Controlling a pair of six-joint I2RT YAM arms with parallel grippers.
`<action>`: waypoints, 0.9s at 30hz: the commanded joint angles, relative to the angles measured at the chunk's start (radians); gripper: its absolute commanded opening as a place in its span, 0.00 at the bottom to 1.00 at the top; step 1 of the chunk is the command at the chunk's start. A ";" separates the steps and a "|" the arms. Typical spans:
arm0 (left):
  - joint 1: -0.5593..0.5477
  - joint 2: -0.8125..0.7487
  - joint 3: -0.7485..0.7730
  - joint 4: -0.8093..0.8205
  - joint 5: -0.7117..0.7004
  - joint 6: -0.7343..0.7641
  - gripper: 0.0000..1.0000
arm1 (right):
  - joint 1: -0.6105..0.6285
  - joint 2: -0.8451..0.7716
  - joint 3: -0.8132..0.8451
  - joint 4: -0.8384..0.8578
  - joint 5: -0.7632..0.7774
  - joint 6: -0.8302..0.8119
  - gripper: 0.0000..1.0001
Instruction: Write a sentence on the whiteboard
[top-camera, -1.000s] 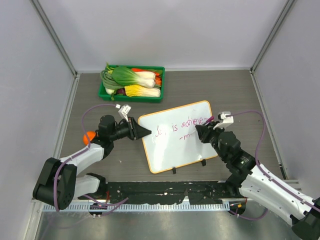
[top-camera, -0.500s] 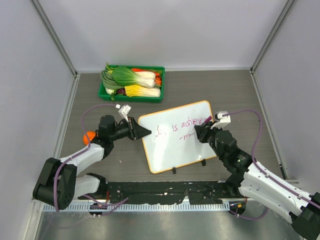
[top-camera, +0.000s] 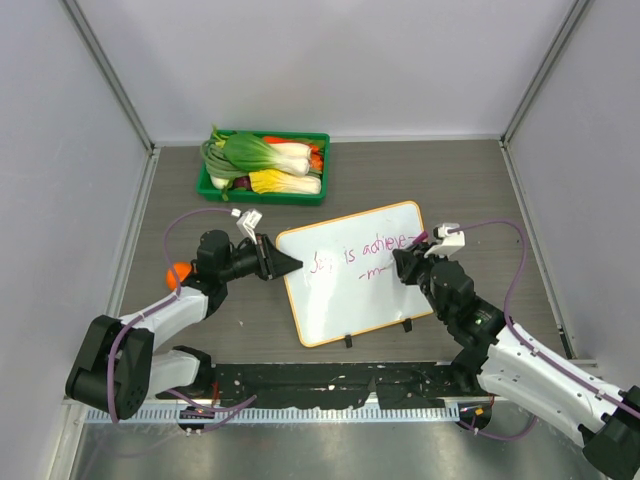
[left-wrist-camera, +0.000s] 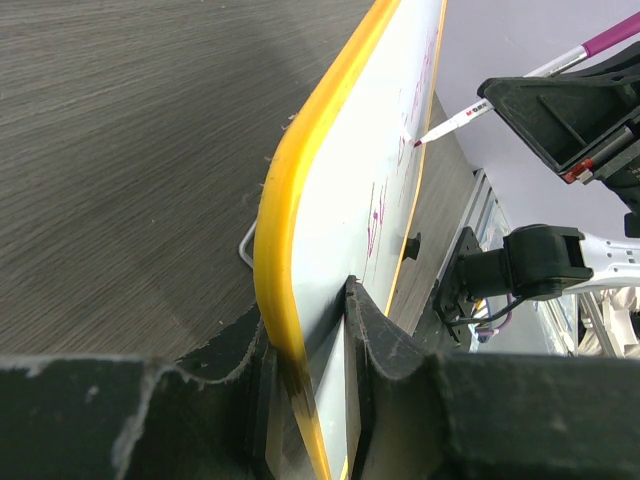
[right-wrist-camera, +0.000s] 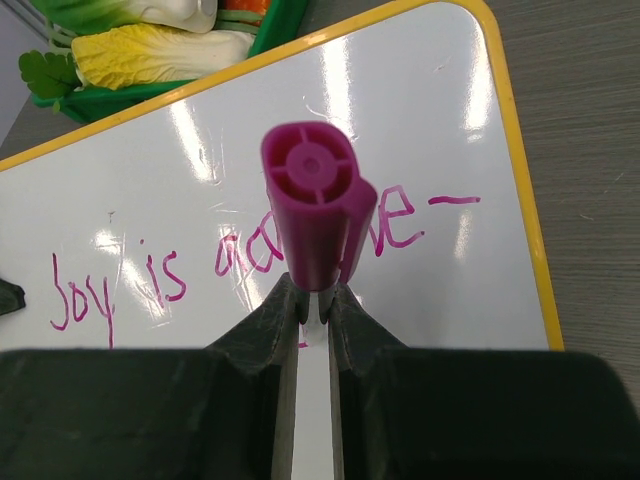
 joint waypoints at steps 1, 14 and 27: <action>-0.001 0.013 -0.026 -0.086 -0.131 0.166 0.00 | -0.012 0.010 0.032 -0.016 0.071 -0.013 0.01; -0.001 0.016 -0.026 -0.085 -0.130 0.166 0.00 | -0.014 0.050 0.060 0.018 0.006 -0.014 0.01; -0.003 0.016 -0.026 -0.085 -0.127 0.169 0.00 | -0.012 0.041 0.022 -0.016 -0.075 0.010 0.00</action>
